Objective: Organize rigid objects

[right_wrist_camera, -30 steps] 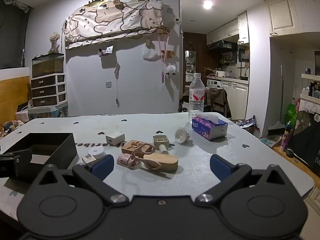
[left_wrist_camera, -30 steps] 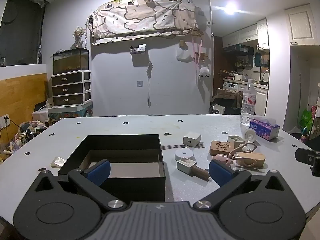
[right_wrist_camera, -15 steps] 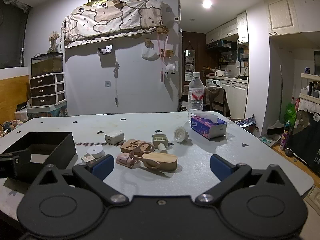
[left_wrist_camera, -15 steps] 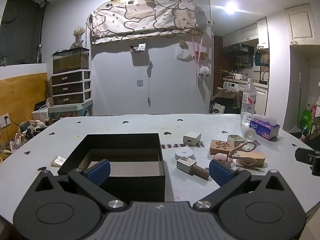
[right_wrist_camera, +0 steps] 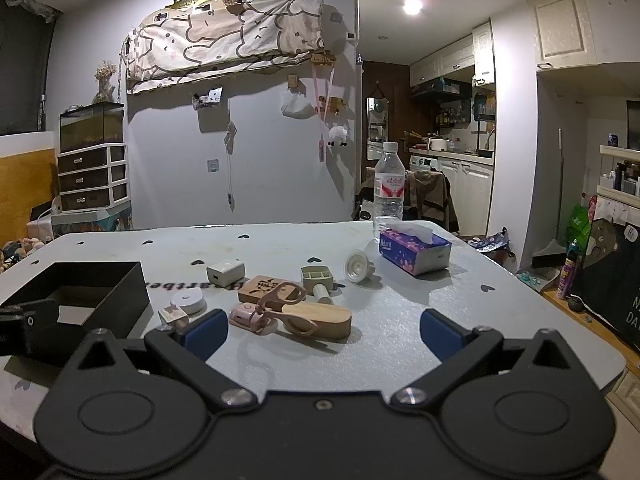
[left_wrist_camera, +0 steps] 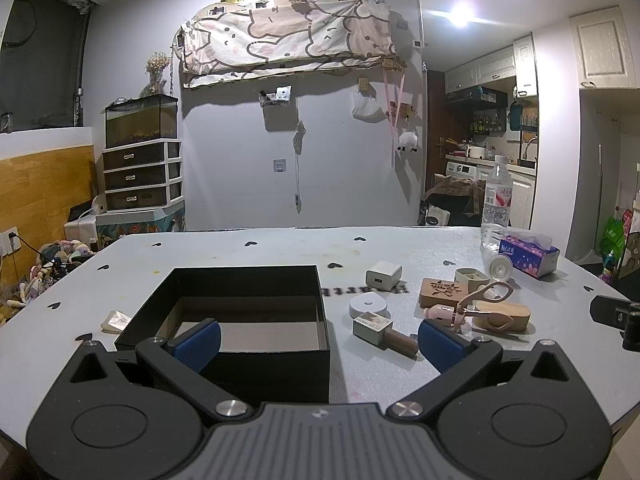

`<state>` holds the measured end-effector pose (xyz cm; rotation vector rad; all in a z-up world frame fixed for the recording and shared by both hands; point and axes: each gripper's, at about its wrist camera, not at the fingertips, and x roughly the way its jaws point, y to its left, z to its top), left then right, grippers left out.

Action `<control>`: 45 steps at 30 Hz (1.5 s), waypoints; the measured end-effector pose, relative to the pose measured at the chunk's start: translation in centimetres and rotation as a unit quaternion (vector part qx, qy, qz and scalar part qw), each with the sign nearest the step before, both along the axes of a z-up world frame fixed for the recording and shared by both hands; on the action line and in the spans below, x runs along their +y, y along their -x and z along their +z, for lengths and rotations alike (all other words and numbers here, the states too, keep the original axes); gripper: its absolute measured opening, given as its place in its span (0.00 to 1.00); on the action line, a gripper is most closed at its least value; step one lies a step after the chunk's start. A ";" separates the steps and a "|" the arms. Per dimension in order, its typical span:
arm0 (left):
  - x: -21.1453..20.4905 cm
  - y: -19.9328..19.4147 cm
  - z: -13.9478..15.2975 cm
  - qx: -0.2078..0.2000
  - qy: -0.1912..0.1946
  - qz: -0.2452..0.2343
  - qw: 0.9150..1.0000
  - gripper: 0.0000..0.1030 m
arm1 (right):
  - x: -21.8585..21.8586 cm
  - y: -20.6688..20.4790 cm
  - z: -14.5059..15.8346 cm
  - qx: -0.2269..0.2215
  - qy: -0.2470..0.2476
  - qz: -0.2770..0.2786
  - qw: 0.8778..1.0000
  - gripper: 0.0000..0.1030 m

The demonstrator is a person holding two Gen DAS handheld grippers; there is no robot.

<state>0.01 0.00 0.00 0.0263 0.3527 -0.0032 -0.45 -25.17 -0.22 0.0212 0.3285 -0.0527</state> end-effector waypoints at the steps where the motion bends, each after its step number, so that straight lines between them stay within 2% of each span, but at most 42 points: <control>1: 0.0 0.0 0.0 0.000 0.000 0.000 1.000 1.00 | 0.0 0.0 0.0 0.000 0.000 0.000 1.000 1.00; 45: 0.0 0.0 0.0 0.001 -0.001 0.000 1.000 1.00 | -0.2 0.4 0.0 0.005 0.001 -0.001 1.000 1.00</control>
